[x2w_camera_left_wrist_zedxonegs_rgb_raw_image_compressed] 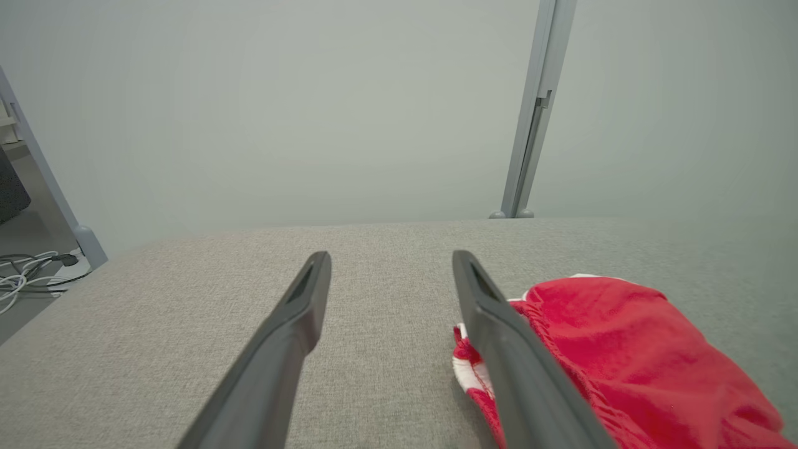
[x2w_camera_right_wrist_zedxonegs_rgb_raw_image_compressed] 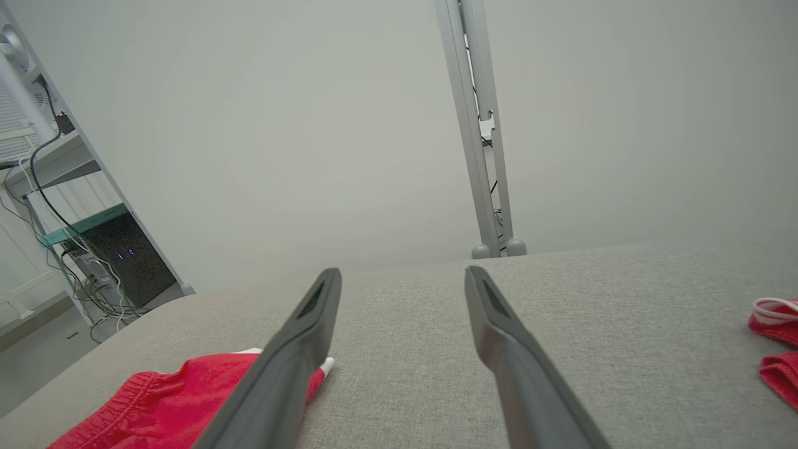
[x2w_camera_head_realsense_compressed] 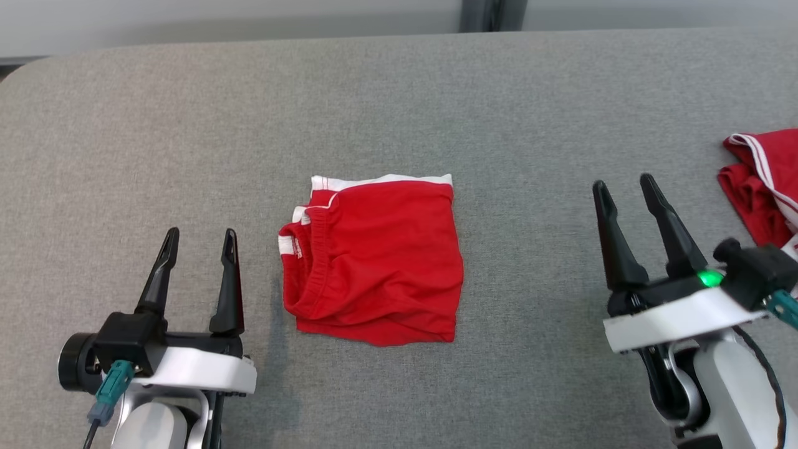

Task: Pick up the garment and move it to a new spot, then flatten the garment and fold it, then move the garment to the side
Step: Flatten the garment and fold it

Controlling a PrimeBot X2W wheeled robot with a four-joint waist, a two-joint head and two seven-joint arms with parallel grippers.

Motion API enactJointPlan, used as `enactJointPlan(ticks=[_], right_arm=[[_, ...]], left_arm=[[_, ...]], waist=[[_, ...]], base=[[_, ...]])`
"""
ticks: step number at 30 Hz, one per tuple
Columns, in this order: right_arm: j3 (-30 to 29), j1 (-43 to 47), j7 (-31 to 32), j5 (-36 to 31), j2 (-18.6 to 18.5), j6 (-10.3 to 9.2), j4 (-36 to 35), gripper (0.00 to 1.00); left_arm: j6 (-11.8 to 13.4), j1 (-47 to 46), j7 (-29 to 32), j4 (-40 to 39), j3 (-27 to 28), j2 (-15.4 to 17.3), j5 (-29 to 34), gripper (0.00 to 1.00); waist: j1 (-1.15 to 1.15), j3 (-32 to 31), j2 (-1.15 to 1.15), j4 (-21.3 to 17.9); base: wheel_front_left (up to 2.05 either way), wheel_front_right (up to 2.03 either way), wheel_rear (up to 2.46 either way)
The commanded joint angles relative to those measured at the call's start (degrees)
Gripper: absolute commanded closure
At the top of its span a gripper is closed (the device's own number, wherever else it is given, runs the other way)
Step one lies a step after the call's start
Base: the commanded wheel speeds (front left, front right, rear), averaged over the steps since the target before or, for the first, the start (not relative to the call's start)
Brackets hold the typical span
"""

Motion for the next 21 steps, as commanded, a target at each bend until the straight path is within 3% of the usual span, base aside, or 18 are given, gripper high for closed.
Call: enactJointPlan(ticks=[1,8,21], right_arm=[[-0.72,1.37,-0.25,-1.23,-0.23,0.03,-0.65,0.00],[-5.27,9.07,-0.25,-8.33,0.22,0.03,-3.61,0.00],[-8.95,17.49,3.02,-12.13,1.19,0.03,-5.55,0.00]], left_arm=[[0.19,0.52,-0.24,-0.20,0.33,0.49,-0.31,0.00],[0.55,3.99,0.25,-1.05,0.55,1.56,-0.70,0.00],[1.94,12.42,2.88,-3.59,-0.31,2.26,-1.37,0.00]], waist=[[0.00,-0.81,0.00,-0.57],[0.00,-4.39,0.00,-1.63],[0.00,-12.83,0.00,-2.50]], base=[[0.00,0.00,0.00],[0.00,0.00,0.00],[0.00,0.00,0.00]])
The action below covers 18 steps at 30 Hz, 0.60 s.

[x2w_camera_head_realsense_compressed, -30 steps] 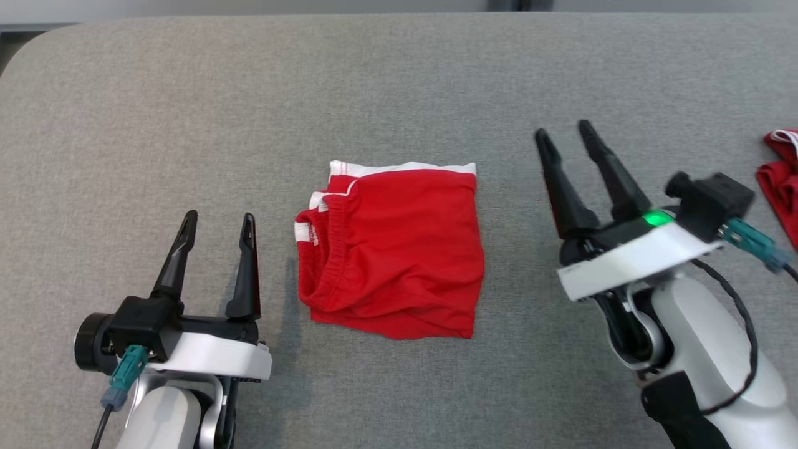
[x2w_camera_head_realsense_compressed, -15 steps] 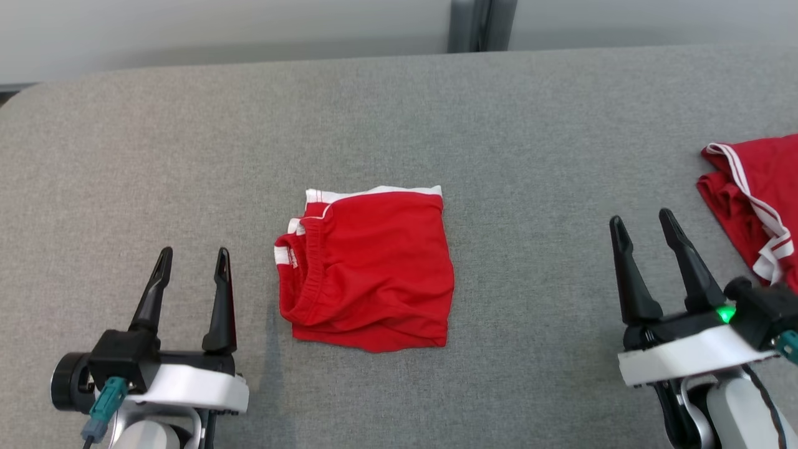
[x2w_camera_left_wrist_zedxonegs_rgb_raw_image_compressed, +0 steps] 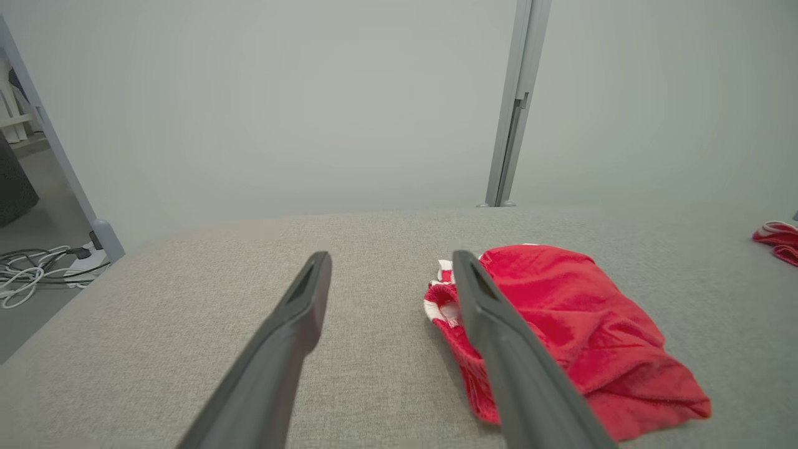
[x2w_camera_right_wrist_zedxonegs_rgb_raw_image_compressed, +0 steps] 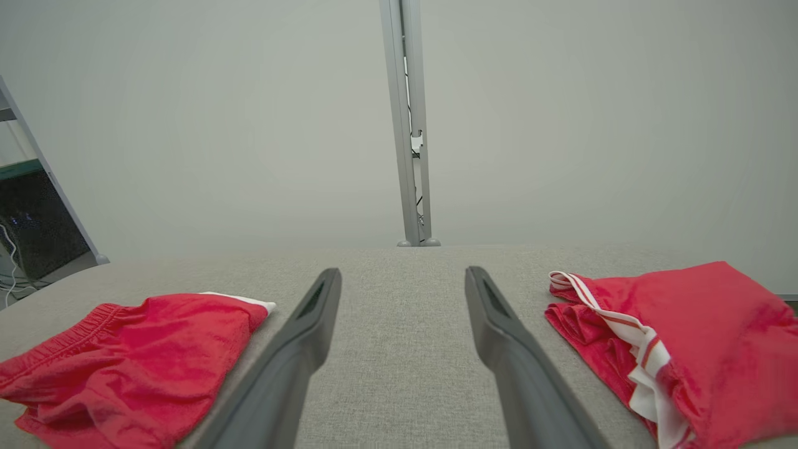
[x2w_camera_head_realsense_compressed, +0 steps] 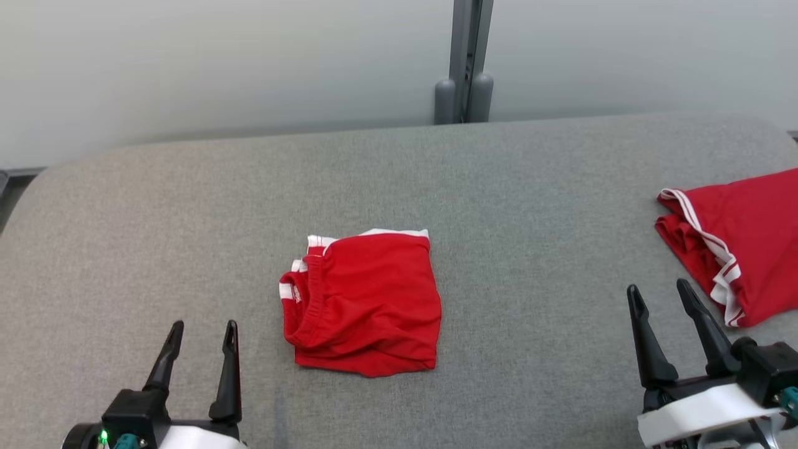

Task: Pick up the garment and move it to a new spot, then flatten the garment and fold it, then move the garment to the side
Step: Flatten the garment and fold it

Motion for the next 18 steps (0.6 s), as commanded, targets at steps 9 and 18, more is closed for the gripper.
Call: enactJointPlan(ticks=[9,18], right_arm=[[-2.49,4.38,3.52,-2.87,0.36,0.03,-2.69,0.00],[-3.14,5.48,5.31,-4.45,1.00,0.03,-4.96,0.00]], left_arm=[[1.02,4.44,2.35,-2.39,-1.07,1.19,0.24,0.00],[1.41,4.97,3.64,-3.18,-1.23,2.06,0.03,0.00]], waist=[[0.00,-4.83,0.00,-0.19],[0.00,-5.36,0.00,-0.29]], base=[[0.00,0.00,0.00],[0.00,0.00,0.00]])
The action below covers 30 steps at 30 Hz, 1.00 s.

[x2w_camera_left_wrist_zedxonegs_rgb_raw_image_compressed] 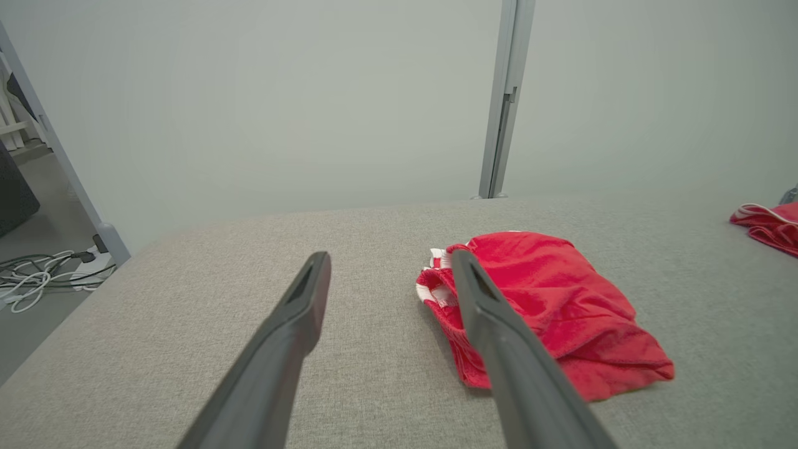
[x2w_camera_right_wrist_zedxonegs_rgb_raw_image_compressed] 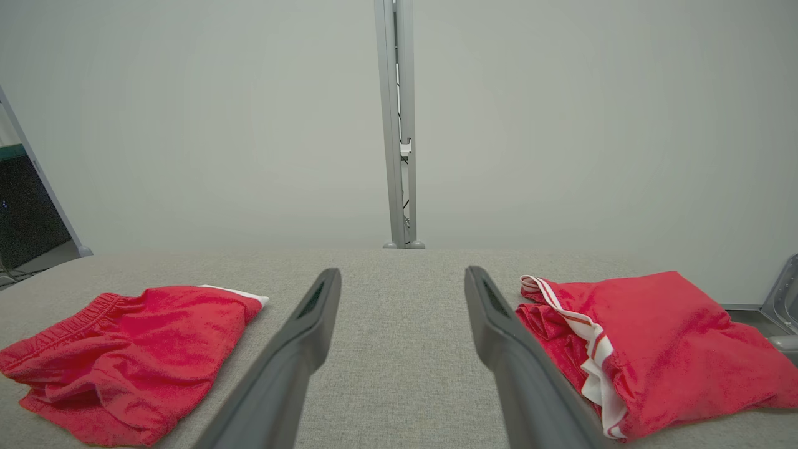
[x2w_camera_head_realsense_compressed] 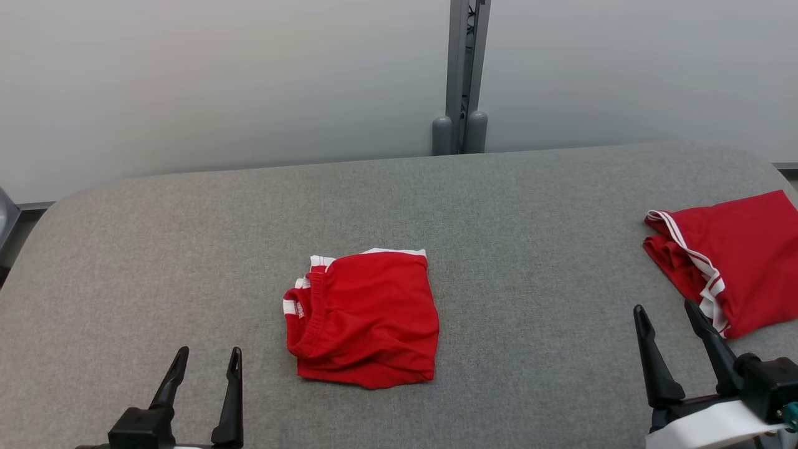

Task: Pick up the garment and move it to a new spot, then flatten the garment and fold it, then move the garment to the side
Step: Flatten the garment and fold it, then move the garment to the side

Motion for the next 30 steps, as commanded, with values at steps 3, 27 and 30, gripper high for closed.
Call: enactJointPlan(ticks=[3,27,30], right_arm=[[-0.25,0.04,0.22,-0.18,0.08,0.01,-0.50,0.00],[-0.27,-0.44,0.12,0.20,0.00,0.01,0.08,0.00],[-0.70,-1.26,0.17,0.46,-0.22,0.01,0.41,0.00]], left_arm=[[0.31,-0.41,0.12,-0.14,0.17,0.50,-0.15,0.00],[1.12,-1.34,0.32,-0.88,-0.01,1.11,-0.98,0.00],[0.72,-2.48,0.42,-1.26,-0.29,1.17,-0.89,0.00]], waist=[[0.00,0.15,0.00,0.02],[0.00,0.59,0.00,0.28],[0.00,1.71,0.00,1.14]], base=[[0.00,0.00,0.00],[0.00,0.00,0.00],[0.00,0.00,0.00]])
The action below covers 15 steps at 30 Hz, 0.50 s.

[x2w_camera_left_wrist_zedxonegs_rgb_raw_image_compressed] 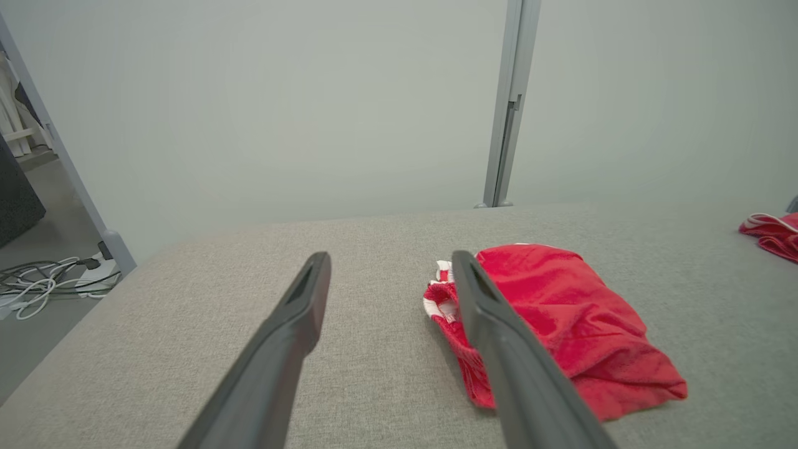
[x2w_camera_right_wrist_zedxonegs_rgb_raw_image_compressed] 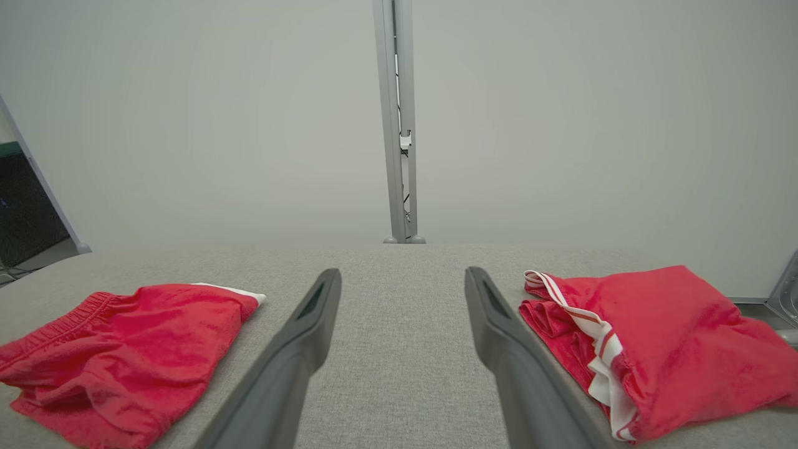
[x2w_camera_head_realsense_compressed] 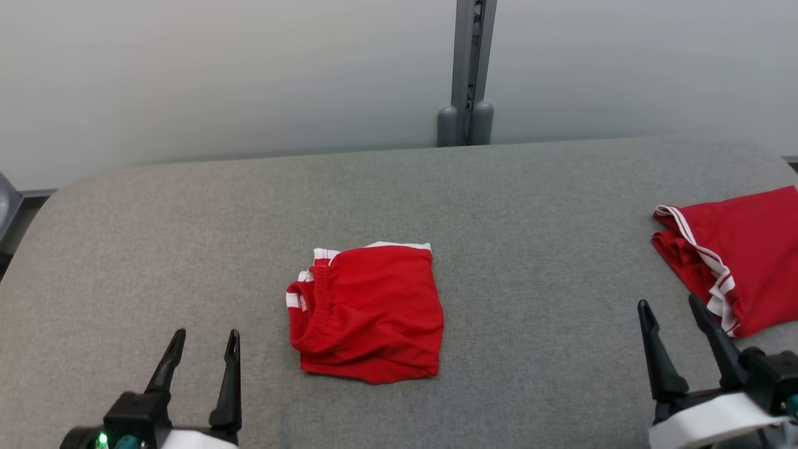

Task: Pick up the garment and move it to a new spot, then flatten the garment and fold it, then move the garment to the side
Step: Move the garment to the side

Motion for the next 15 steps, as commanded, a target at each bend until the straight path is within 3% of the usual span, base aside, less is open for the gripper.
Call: enactJointPlan(ticks=[1,7,15], right_arm=[[-0.17,-1.13,0.04,0.19,-0.39,0.03,0.19,0.00],[2.20,-7.31,-0.18,1.68,-1.09,0.03,5.17,0.00],[12.50,-17.47,0.44,5.42,-1.19,0.02,18.39,0.00]], left_arm=[[-0.21,-1.65,0.00,-0.31,0.06,0.18,-0.20,0.00],[-1.53,-7.02,-1.10,0.06,-1.27,-0.47,0.48,0.00],[-3.62,-13.17,-3.79,3.91,-3.41,-2.73,0.35,0.00]], waist=[[0.00,1.10,0.00,0.81],[0.00,6.43,0.00,4.98],[0.00,11.06,0.00,10.50]], base=[[0.00,0.00,0.00],[0.00,0.00,0.00],[0.00,0.00,0.00]])
